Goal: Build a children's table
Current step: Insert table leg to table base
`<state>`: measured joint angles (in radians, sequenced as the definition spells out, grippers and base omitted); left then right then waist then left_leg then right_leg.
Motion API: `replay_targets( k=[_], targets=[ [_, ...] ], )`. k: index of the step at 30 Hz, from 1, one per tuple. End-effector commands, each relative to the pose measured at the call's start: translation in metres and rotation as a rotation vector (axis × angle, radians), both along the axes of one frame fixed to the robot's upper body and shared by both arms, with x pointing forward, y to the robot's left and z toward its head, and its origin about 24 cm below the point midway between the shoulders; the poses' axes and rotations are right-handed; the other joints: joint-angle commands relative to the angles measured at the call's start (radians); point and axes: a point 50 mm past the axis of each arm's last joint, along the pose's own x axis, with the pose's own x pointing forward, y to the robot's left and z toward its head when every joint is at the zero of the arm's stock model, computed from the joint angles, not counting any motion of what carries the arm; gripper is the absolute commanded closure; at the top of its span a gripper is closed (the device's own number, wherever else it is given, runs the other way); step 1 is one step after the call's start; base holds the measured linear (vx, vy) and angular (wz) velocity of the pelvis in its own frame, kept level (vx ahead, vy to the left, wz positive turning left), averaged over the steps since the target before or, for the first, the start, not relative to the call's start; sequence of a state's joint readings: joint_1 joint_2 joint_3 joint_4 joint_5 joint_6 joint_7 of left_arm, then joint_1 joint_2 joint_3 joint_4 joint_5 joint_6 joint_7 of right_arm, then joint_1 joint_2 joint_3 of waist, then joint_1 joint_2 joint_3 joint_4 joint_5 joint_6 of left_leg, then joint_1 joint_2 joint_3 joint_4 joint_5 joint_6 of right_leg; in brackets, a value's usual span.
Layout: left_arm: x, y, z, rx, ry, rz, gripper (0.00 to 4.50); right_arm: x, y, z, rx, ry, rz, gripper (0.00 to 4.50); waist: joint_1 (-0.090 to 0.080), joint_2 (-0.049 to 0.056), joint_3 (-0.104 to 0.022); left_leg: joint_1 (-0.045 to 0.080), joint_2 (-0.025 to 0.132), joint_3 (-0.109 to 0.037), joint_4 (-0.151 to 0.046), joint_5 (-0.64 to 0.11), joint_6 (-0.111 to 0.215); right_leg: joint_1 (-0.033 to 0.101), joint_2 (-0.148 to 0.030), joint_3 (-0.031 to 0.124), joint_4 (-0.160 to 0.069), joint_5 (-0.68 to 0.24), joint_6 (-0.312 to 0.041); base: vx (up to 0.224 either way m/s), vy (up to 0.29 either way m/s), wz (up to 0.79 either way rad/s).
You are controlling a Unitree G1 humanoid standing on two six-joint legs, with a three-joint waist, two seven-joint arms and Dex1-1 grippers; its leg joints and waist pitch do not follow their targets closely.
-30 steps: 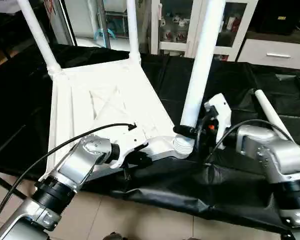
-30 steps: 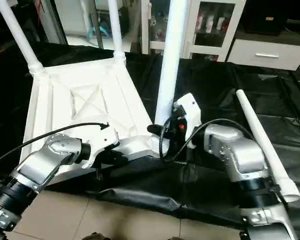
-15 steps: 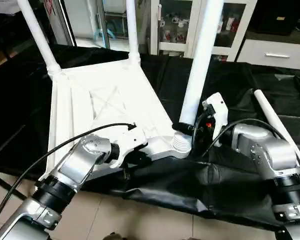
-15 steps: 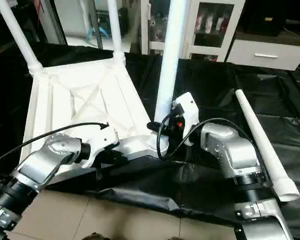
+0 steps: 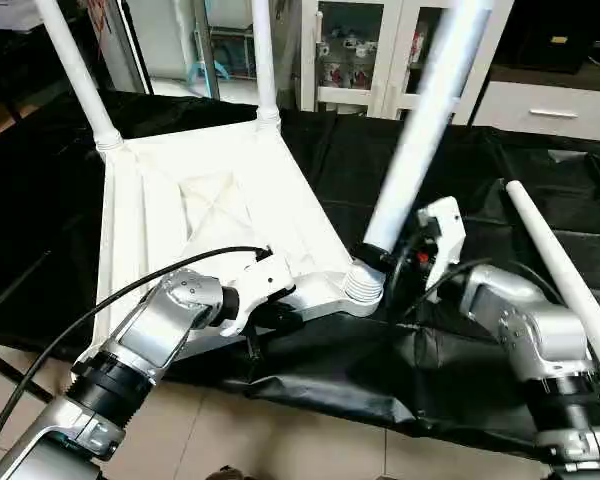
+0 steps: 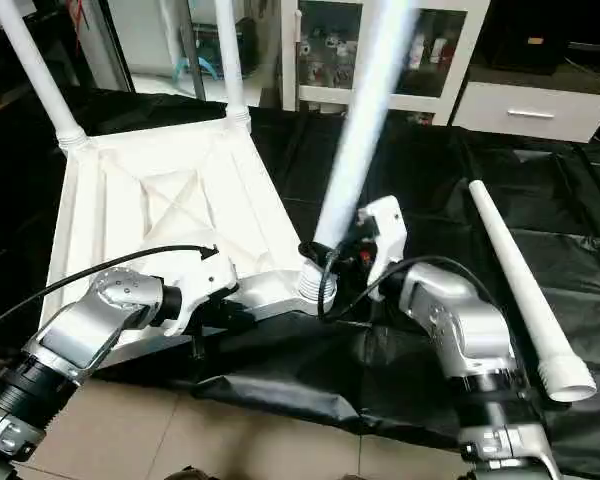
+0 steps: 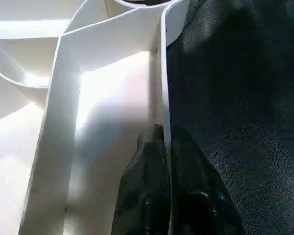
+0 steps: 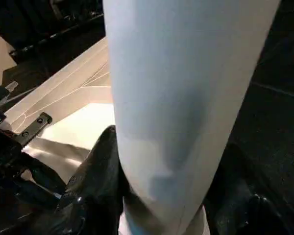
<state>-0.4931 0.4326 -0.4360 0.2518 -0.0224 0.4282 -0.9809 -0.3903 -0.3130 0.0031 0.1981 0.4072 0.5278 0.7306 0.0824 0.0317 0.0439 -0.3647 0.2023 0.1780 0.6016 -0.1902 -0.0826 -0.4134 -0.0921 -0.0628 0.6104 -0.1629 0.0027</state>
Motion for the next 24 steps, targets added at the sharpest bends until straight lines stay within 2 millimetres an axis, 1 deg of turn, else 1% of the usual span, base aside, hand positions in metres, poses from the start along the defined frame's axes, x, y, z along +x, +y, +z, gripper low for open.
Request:
replay_targets(
  k=[1,3,4,5,7,8,10,11,13,14,17,18,19,21,22,23,24],
  targets=[
    [0.002,-0.001,0.004,-0.032,-0.028,0.018,4.50,-0.008,-0.002,-0.017,-0.013,0.065,-0.019,2.65,-0.008,-0.012,-0.056,0.008,0.015,-0.003,-0.081,-0.270,-0.002,0.039,-0.041,0.035,-0.095,-0.428,-0.124,0.000,0.000,0.00],
    [0.003,0.000,0.003,-0.035,-0.032,0.026,4.50,-0.011,-0.005,-0.020,-0.008,0.058,-0.044,2.65,-0.006,-0.012,-0.057,0.009,0.015,-0.004,-0.082,-0.268,-0.001,0.038,-0.040,0.035,-0.096,-0.429,-0.118,0.000,0.000,0.00],
    [0.003,0.000,0.003,-0.036,-0.032,0.028,4.50,-0.014,-0.005,-0.021,-0.010,0.052,-0.049,2.65,-0.006,-0.010,-0.057,0.009,0.015,-0.005,-0.082,-0.269,-0.002,0.038,-0.040,0.035,-0.095,-0.426,-0.120,0.000,0.000,0.00],
    [0.003,0.000,0.003,-0.037,-0.032,0.030,4.50,-0.017,-0.006,-0.023,-0.015,0.043,-0.053,2.65,-0.006,-0.010,-0.057,0.007,0.016,-0.005,-0.084,-0.268,-0.001,0.039,-0.039,0.035,-0.096,-0.418,-0.117,0.000,0.000,0.00],
    [0.002,0.000,0.003,-0.038,-0.031,0.034,4.50,-0.024,-0.006,-0.026,-0.058,0.012,-0.046,2.65,-0.006,-0.009,-0.057,0.007,0.016,-0.005,-0.084,-0.274,-0.002,0.038,-0.039,0.035,-0.096,-0.423,-0.115,0.000,0.000,0.00],
    [0.003,0.000,0.003,-0.038,-0.031,0.035,4.50,-0.026,-0.006,-0.028,-0.082,0.002,-0.041,2.65,-0.005,-0.011,-0.055,0.007,0.015,-0.004,-0.084,-0.281,-0.002,0.036,-0.040,0.035,-0.098,-0.436,-0.109,0.000,0.000,0.00],
    [0.003,-0.001,0.002,-0.039,-0.032,0.037,4.50,-0.029,-0.006,-0.030,-0.109,-0.007,-0.035,2.65,-0.006,-0.010,-0.055,0.007,0.014,-0.005,-0.085,-0.287,-0.001,0.038,-0.040,0.034,-0.099,-0.454,-0.103,0.000,0.000,0.00],
    [0.003,-0.001,0.002,-0.039,-0.032,0.039,4.50,-0.031,-0.006,-0.032,-0.128,-0.012,-0.034,2.65,-0.007,-0.008,-0.053,0.008,0.015,-0.006,-0.086,-0.299,-0.001,0.035,-0.040,0.034,-0.103,-0.479,-0.094,0.000,0.000,0.00],
    [0.003,-0.001,0.003,-0.040,-0.034,0.040,4.50,-0.034,-0.006,-0.034,-0.160,-0.015,-0.022,2.65,-0.008,-0.010,-0.052,0.008,0.014,-0.007,-0.087,-0.313,0.000,0.034,-0.040,0.033,-0.106,-0.503,-0.085,0.000,0.000,0.00],
    [0.004,-0.001,0.003,-0.040,-0.034,0.040,4.50,-0.035,-0.005,-0.035,-0.170,-0.014,-0.017,2.65,-0.009,-0.009,-0.051,0.009,0.013,-0.008,-0.087,-0.320,0.000,0.033,-0.039,0.033,-0.109,-0.520,-0.078,0.000,0.000,0.00],
    [0.004,-0.001,0.003,-0.040,-0.035,0.041,4.50,-0.038,-0.003,-0.038,-0.226,0.000,0.027,2.65,-0.010,-0.009,-0.050,0.009,0.014,-0.009,-0.089,-0.327,-0.001,0.032,-0.040,0.032,-0.111,-0.532,-0.071,0.000,0.000,0.00],
    [0.004,-0.001,0.003,-0.039,-0.034,0.040,4.50,-0.039,-0.002,-0.038,-0.245,0.006,0.047,2.65,-0.010,-0.009,-0.051,0.010,0.014,-0.010,-0.089,-0.328,-0.001,0.032,-0.040,0.032,-0.111,-0.531,-0.071,0.000,0.000,0.00],
    [0.004,-0.001,0.003,-0.039,-0.034,0.039,4.50,-0.039,-0.002,-0.039,-0.249,0.008,0.053,2.65,-0.011,-0.011,-0.051,0.009,0.014,-0.010,-0.089,-0.326,0.002,0.033,-0.040,0.032,-0.110,-0.525,-0.073,0.000,0.000,0.00],
    [0.004,0.000,0.003,-0.037,-0.035,0.039,4.50,-0.036,-0.001,-0.037,-0.259,0.022,0.075,2.65,-0.011,-0.009,-0.053,0.011,0.015,-0.009,-0.090,-0.324,0.004,0.033,-0.040,0.032,-0.111,-0.512,-0.078,0.000,0.000,0.00],
    [0.004,0.000,0.003,-0.037,-0.036,0.039,4.50,-0.036,0.000,-0.037,-0.261,0.022,0.080,2.65,-0.012,-0.009,-0.052,0.010,0.016,-0.010,-0.091,-0.322,0.005,0.034,-0.040,0.032,-0.111,-0.503,-0.083,0.000,0.000,0.00],
    [0.004,0.000,0.003,-0.036,-0.036,0.038,4.50,-0.033,0.001,-0.034,-0.263,0.024,0.091,2.65,-0.014,-0.013,-0.051,0.008,0.015,-0.011,-0.092,-0.326,0.005,0.036,-0.040,0.031,-0.109,-0.505,-0.085,0.000,0.000,0.00],
    [0.004,0.000,0.003,-0.036,-0.037,0.038,4.50,-0.032,0.001,-0.033,-0.264,0.024,0.096,2.65,-0.014,-0.013,-0.051,0.008,0.015,-0.011,-0.092,-0.326,0.005,0.036,-0.040,0.031,-0.109,-0.505,-0.085,0.000,0.000,0.00]
  ],
)
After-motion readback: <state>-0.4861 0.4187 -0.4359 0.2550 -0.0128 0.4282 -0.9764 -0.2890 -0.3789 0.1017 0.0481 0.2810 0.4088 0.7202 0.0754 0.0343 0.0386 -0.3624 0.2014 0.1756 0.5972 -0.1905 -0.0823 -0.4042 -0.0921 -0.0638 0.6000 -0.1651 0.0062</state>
